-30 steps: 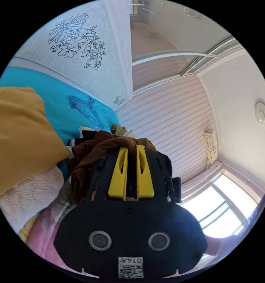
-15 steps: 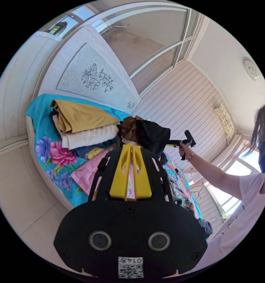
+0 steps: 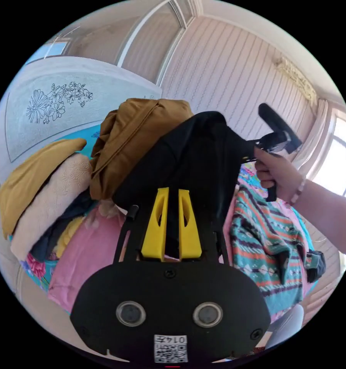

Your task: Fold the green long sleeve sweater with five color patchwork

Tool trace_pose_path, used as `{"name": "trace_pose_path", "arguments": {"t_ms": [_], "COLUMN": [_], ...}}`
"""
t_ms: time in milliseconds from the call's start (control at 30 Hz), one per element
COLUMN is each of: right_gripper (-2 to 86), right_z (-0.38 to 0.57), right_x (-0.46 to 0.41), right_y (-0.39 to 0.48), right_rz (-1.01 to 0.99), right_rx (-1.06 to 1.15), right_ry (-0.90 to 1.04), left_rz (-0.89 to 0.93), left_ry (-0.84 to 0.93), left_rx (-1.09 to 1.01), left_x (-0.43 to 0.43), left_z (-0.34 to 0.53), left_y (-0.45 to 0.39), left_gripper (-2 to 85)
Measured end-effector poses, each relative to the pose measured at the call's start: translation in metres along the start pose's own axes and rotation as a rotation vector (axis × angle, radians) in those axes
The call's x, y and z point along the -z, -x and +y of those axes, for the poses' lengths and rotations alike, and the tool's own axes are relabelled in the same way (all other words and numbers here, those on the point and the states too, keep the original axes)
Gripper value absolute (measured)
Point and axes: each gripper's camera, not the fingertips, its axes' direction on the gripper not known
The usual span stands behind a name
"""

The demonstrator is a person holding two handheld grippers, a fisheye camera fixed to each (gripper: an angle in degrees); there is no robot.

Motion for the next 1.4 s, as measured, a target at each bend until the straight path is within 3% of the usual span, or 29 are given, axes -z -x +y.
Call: {"name": "trace_pose_path", "arguments": {"t_ms": [100,167,300,433,667,833,967,1033,1100,1167,1400], "right_gripper": [-0.1,-0.3,-0.8,-0.9,-0.9,-0.4,-0.2,-0.3,-0.3,-0.3,-0.5], "right_z": [-0.022,-0.043,-0.086,-0.11,-0.084,-0.009,0.105,0.157,0.165,0.162,0.087], "right_x": [-0.013,-0.022,-0.047,-0.065,-0.083,-0.078,-0.075,-0.123,-0.175,-0.204,-0.273], "right_y": [-0.009,-0.024,-0.068,-0.07,-0.077,-0.121,-0.138,-0.163,-0.181,-0.191,-0.185], "right_rz": [0.026,-0.016,-0.261,-0.2,-0.175,-0.489,-0.342,-0.361,-0.468,-0.537,-0.263], "right_rx": [0.068,0.064,-0.021,0.045,0.077,-0.02,-0.11,-0.267,-0.359,-0.426,-0.386], "right_ry": [0.003,-0.004,-0.095,-0.198,-0.247,-0.215,-0.259,-0.192,-0.086,-0.148,-0.192], "left_rz": [-0.06,-0.121,-0.202,-0.123,0.049,0.03,0.052,0.008,-0.019,-0.038,-0.063], "left_ry": [0.02,-0.073,-0.138,-0.118,-0.196,-0.232,-0.243,-0.245,-0.259,-0.285,-0.372], "left_rx": [-0.127,-0.175,-0.08,0.018,0.12,0.081,0.009,-0.018,-0.015,-0.028,-0.04], "left_x": [-0.035,-0.053,-0.076,-0.089,-0.05,-0.043,-0.05,-0.051,-0.052,-0.057,-0.09], "left_z": [-0.044,-0.063,-0.099,-0.129,-0.068,-0.009,0.002,0.006,0.011,0.019,0.015], "left_y": [0.012,0.021,0.046,0.084,0.104,0.082,0.074,0.068,0.069,0.073,0.097], "left_gripper": [0.9,-0.3,-0.9,-0.9,-1.0,-1.0,-0.9,-0.9,-1.0,-1.0,-0.8]}}
